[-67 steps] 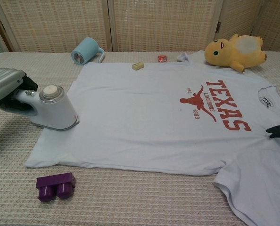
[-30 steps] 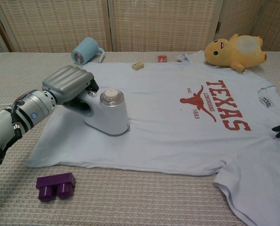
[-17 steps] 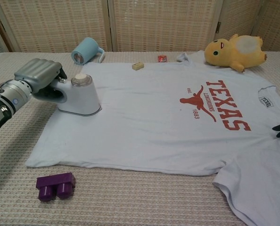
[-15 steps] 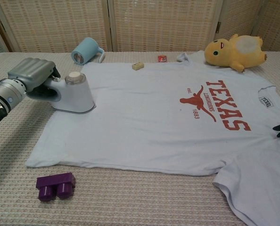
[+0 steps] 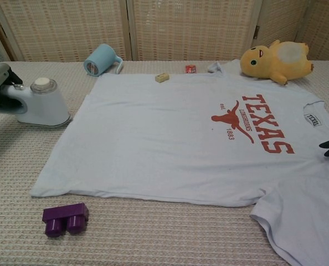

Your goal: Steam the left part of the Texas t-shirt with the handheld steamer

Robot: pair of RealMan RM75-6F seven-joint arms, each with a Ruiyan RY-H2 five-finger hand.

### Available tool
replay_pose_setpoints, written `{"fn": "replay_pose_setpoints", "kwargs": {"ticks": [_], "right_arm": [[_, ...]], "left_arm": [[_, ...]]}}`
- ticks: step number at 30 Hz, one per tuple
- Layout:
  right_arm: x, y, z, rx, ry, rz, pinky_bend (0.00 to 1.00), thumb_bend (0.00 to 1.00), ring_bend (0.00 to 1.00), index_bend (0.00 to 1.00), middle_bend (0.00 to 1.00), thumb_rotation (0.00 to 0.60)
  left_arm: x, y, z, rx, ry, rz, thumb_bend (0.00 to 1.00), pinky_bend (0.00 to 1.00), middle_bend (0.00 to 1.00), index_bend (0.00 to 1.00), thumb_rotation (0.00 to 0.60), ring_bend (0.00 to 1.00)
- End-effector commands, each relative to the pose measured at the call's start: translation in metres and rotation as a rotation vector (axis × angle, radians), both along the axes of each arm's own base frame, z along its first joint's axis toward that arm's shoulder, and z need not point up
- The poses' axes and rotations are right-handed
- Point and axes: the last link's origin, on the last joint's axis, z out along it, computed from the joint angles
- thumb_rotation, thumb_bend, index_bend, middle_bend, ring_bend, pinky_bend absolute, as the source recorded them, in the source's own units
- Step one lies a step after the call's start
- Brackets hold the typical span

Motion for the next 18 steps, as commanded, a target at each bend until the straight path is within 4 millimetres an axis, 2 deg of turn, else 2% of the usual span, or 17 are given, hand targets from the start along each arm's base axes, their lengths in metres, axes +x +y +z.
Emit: {"fn": "replay_pose_setpoints", "kwargs": {"ticks": [1, 4, 6, 7, 9, 10, 11, 12, 14, 18], "right_arm": [[0.003, -0.001, 0.001, -0.010, -0.008, 0.009, 0.03, 0.81, 0.00, 0.01, 0.12, 0.341], [0.005, -0.002, 0.003, -0.025, -0.015, 0.018, 0.03, 0.81, 0.00, 0.01, 0.12, 0.340], [0.006, -0.002, 0.006, -0.035, -0.017, 0.023, 0.03, 0.81, 0.00, 0.01, 0.12, 0.341], [0.006, -0.002, 0.007, -0.039, -0.018, 0.026, 0.03, 0.80, 0.00, 0.01, 0.12, 0.340], [0.007, -0.002, 0.010, -0.050, -0.016, 0.031, 0.03, 0.76, 0.00, 0.01, 0.12, 0.342], [0.007, -0.001, 0.012, -0.055, -0.015, 0.031, 0.03, 0.75, 0.00, 0.01, 0.12, 0.341], [0.007, -0.001, 0.014, -0.064, -0.014, 0.032, 0.03, 0.75, 0.00, 0.01, 0.12, 0.341], [0.007, -0.001, 0.016, -0.069, -0.012, 0.033, 0.03, 0.75, 0.00, 0.01, 0.12, 0.341], [0.007, -0.001, 0.020, -0.085, -0.011, 0.035, 0.03, 0.74, 0.00, 0.01, 0.12, 0.341], [0.009, -0.001, 0.030, -0.119, -0.011, 0.042, 0.03, 0.73, 0.00, 0.01, 0.12, 0.344]], "left_arm": [[-0.011, -0.012, 0.007, 0.013, -0.031, 0.010, 0.39, 0.76, 0.97, 0.94, 0.600, 0.80], [-0.016, -0.019, 0.003, 0.003, -0.028, 0.027, 0.38, 0.76, 0.95, 0.90, 0.600, 0.78], [-0.017, -0.021, 0.000, -0.003, -0.032, 0.045, 0.35, 0.76, 0.87, 0.82, 0.600, 0.71], [-0.019, -0.021, -0.001, -0.007, -0.030, 0.056, 0.32, 0.74, 0.78, 0.71, 0.600, 0.63], [-0.020, -0.021, -0.004, -0.025, -0.030, 0.086, 0.21, 0.62, 0.48, 0.33, 0.600, 0.37], [-0.020, -0.021, -0.003, -0.026, -0.034, 0.095, 0.15, 0.50, 0.31, 0.15, 0.600, 0.22], [-0.019, -0.021, -0.002, -0.021, -0.038, 0.104, 0.10, 0.38, 0.19, 0.05, 0.600, 0.12], [-0.018, -0.020, 0.000, -0.016, -0.036, 0.107, 0.05, 0.26, 0.08, 0.00, 0.600, 0.04], [-0.016, -0.020, 0.004, -0.018, -0.027, 0.118, 0.01, 0.14, 0.00, 0.00, 0.600, 0.00], [-0.014, -0.024, 0.015, -0.013, -0.016, 0.123, 0.00, 0.09, 0.00, 0.00, 0.600, 0.00]]}}
